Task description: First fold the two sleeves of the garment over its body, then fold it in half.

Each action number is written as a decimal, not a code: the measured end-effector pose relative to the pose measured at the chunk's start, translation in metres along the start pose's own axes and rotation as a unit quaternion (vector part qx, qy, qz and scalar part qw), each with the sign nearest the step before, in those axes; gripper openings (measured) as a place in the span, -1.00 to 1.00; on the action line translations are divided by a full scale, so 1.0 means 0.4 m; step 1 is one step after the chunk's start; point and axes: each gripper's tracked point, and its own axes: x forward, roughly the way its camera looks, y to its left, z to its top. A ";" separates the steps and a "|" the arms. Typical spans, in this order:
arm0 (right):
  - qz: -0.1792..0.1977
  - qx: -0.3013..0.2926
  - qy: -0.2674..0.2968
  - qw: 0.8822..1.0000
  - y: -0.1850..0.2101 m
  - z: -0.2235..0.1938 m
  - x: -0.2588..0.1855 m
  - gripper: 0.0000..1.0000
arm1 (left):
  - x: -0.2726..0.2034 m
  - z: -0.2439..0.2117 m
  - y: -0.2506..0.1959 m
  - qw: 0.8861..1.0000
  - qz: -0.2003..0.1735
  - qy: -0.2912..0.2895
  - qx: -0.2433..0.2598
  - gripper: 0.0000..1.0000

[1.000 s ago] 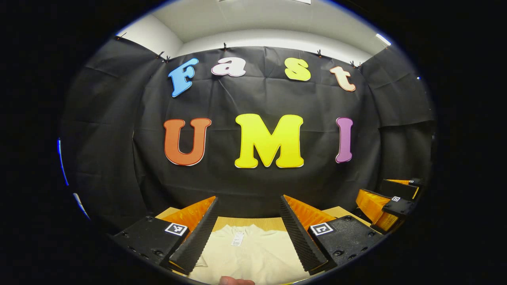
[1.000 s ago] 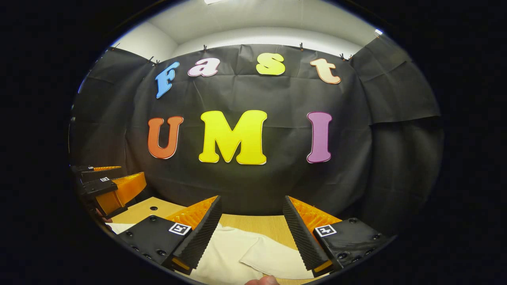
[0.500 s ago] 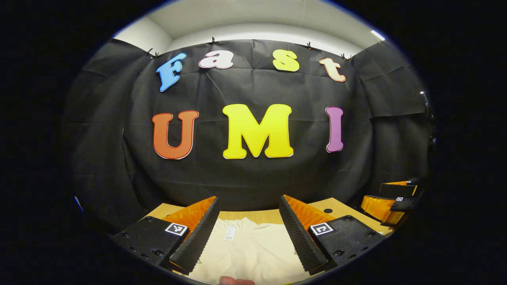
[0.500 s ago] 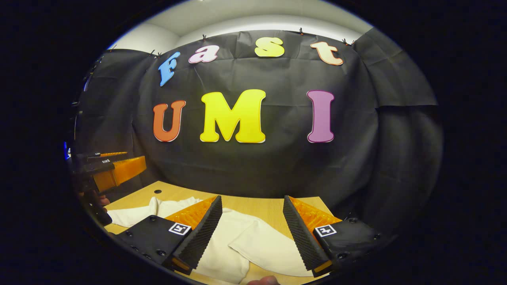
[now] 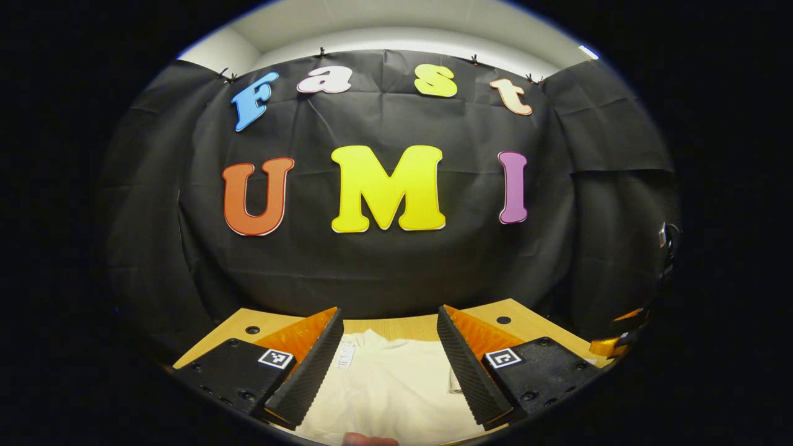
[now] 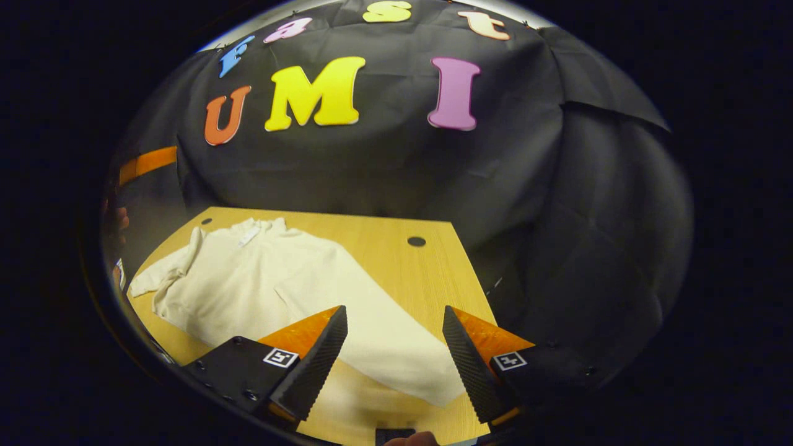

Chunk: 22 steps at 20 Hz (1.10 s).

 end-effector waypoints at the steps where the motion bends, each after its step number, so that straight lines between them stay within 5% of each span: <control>1: -0.001 -0.004 0.030 1.000 -0.028 -0.055 0.016 0.95 | 0.000 -0.004 -0.008 1.000 -0.005 0.001 -0.001 0.93; 11: 0.016 -0.052 0.182 0.982 -0.152 -0.300 0.149 0.96 | -0.003 -0.033 -0.023 1.000 -0.008 0.017 0.012 0.93; 22: 0.047 -0.001 0.205 0.978 -0.141 -0.346 0.167 0.87 | -0.036 -0.049 -0.029 0.999 -0.005 0.025 0.025 0.93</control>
